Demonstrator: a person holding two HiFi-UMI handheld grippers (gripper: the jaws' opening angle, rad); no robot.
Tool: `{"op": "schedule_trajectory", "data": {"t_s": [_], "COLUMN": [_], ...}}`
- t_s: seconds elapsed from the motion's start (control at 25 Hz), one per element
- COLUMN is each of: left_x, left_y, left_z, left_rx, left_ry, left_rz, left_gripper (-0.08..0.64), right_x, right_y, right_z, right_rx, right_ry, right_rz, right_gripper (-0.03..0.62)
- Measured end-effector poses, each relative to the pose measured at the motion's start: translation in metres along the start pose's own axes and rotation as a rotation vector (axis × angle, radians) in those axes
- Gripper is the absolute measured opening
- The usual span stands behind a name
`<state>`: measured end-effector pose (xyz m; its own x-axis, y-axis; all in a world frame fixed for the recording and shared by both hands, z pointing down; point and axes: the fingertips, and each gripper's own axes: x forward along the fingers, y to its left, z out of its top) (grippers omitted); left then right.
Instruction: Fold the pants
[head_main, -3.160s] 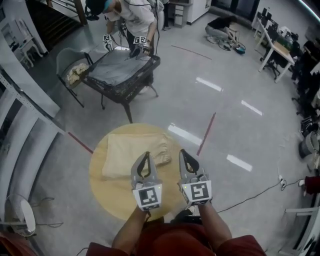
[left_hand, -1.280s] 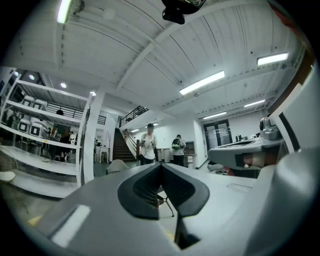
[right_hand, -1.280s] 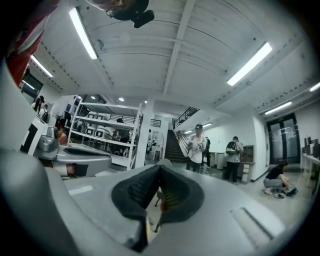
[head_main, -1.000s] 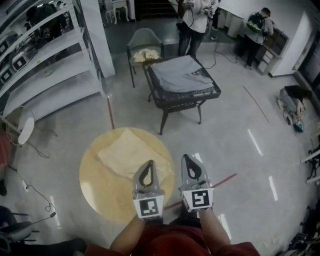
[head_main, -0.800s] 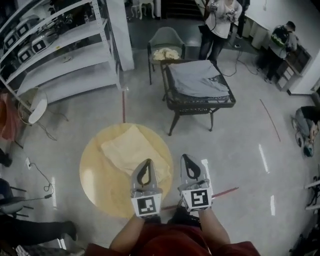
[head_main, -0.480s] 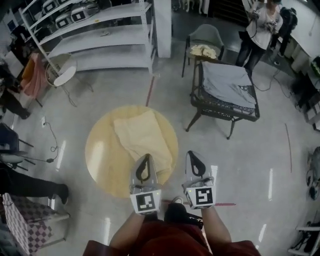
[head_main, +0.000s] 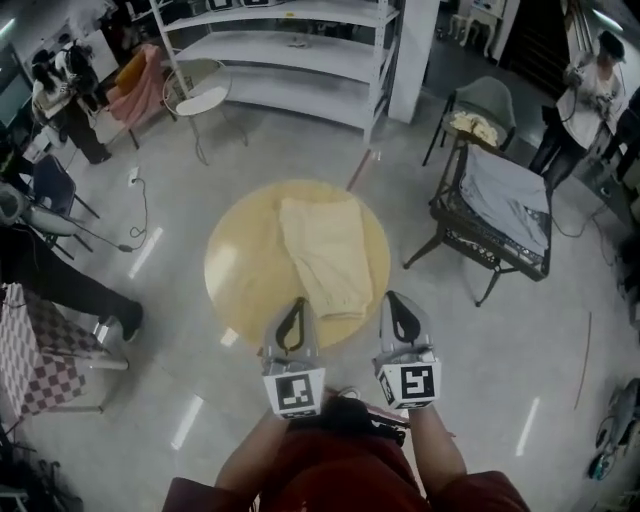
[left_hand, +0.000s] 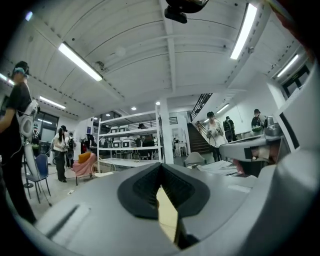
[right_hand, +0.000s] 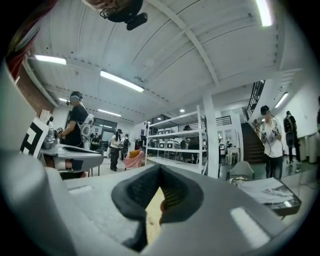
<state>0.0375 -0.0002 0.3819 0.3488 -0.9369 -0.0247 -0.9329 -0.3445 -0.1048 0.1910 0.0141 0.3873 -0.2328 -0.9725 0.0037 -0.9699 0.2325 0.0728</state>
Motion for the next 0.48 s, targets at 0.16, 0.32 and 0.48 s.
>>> {"op": "schedule_trajectory", "data": {"t_s": [0.16, 0.32, 0.48], "left_x": [-0.037, -0.068, -0.086], "left_y": [0.010, 0.004, -0.002], "left_z": [-0.008, -0.012, -0.001], "left_rx": [-0.001, -0.006, -0.006], "left_ry": [-0.001, -0.005, -0.040], "left_rz": [0.016, 0.025, 0.029], "left_gripper": [0.006, 0.006, 0.006], "right_x": [-0.020, -0.048, -0.065], "right_y": [0.030, 0.043, 0.047], "right_z": [0.001, -0.003, -0.002], "right_rx": [-0.033, -0.065, -0.092], "right_ry": [-0.014, -0.017, -0.015], "right_rz": [0.019, 0.036, 0.047], "right_gripper": [0.000, 0.000, 0.000]}}
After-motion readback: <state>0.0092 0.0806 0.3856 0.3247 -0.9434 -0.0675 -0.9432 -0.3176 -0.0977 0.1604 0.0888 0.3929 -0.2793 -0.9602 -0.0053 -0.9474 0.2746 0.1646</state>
